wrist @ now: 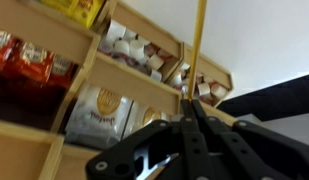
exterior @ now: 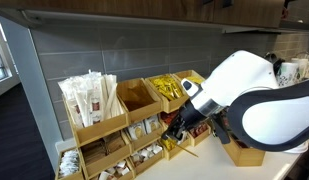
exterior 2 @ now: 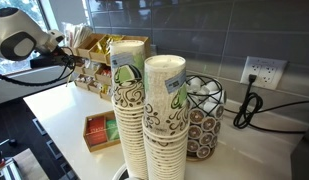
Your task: Pick up the straw on the counter and put it in the empty compartment
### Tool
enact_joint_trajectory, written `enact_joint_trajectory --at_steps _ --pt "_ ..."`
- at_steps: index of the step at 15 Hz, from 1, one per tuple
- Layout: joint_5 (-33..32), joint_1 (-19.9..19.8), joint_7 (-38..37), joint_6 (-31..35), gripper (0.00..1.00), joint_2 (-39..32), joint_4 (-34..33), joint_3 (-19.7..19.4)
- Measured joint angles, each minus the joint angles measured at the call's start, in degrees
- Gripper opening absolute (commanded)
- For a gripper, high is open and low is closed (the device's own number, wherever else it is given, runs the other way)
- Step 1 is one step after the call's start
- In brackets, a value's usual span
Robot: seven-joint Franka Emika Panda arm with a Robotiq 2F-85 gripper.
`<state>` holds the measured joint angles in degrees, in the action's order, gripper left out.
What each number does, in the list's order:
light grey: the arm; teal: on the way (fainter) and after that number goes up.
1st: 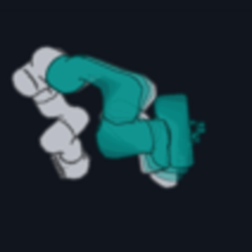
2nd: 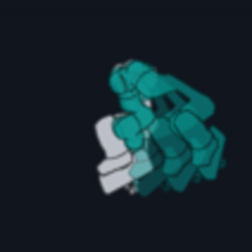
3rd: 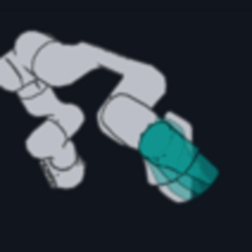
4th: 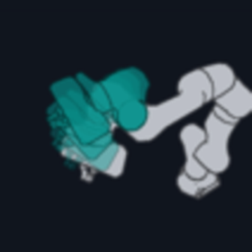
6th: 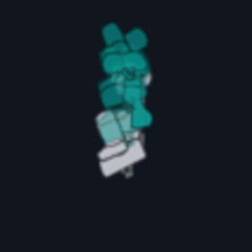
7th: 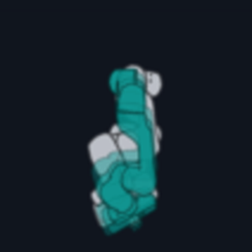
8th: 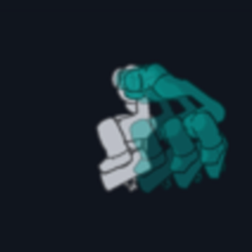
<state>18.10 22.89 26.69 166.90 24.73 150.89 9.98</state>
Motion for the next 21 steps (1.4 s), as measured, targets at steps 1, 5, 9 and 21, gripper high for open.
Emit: enact_joint_trajectory --at_steps 1,5,9,21 --pt "-1.60 0.48 -0.23 2.58 0.04 0.79 0.00 -0.38" --pt "-3.61 1.19 -0.56 4.81 0.01 1.55 0.01 -1.11" --pt "-7.73 1.98 -4.07 10.06 0.01 1.01 -0.37 -2.67" --pt "-9.62 -3.03 -10.17 42.37 0.01 -7.22 -4.87 1.62"
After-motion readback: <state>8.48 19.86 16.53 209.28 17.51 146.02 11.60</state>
